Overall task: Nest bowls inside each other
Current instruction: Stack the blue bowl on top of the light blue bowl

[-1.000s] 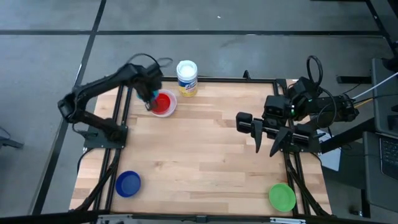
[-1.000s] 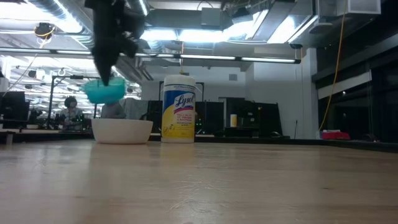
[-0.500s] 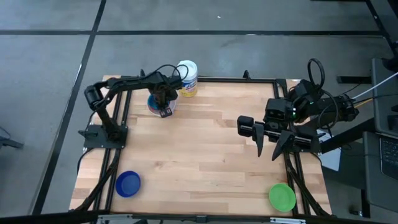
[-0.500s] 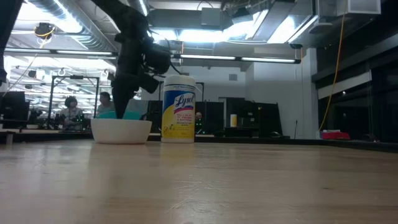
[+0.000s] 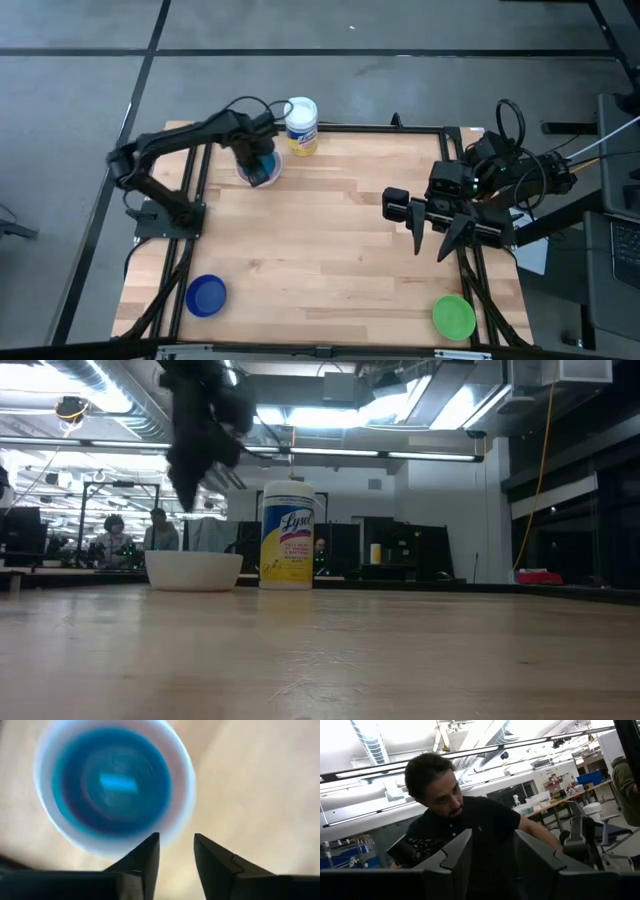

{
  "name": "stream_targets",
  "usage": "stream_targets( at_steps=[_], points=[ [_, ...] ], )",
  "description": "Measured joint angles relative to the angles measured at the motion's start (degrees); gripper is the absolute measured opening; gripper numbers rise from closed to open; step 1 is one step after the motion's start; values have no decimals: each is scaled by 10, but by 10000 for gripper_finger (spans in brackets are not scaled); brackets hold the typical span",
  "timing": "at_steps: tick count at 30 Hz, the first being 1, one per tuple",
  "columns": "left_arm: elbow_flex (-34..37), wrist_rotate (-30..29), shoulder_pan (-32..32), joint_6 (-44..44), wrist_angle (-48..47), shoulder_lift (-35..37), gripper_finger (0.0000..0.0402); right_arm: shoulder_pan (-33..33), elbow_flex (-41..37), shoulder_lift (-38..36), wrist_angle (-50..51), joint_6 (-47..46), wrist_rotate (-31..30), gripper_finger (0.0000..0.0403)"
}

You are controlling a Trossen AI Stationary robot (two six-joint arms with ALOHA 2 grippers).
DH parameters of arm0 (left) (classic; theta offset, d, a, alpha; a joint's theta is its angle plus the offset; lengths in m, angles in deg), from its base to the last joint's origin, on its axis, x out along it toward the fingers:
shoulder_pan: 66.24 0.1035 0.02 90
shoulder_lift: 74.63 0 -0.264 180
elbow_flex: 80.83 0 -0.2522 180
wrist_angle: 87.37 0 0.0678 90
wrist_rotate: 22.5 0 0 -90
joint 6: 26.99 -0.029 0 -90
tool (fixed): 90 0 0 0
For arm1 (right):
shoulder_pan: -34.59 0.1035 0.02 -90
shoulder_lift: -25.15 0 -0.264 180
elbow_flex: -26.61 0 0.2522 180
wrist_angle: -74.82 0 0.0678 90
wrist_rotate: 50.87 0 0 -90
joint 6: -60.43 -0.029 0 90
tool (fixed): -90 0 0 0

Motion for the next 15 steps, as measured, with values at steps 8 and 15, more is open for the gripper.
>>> stream_targets(
  at_steps=[8, 15],
  points=[
    [0, 118, -153, 182, -107, 177, 124, 0, 0, 0, 5, 4, 5, 148],
    [7, 96, -406, 373, -124, 225, 87, 0, 0, 0, 4, 17, 15, 149]
  ],
)
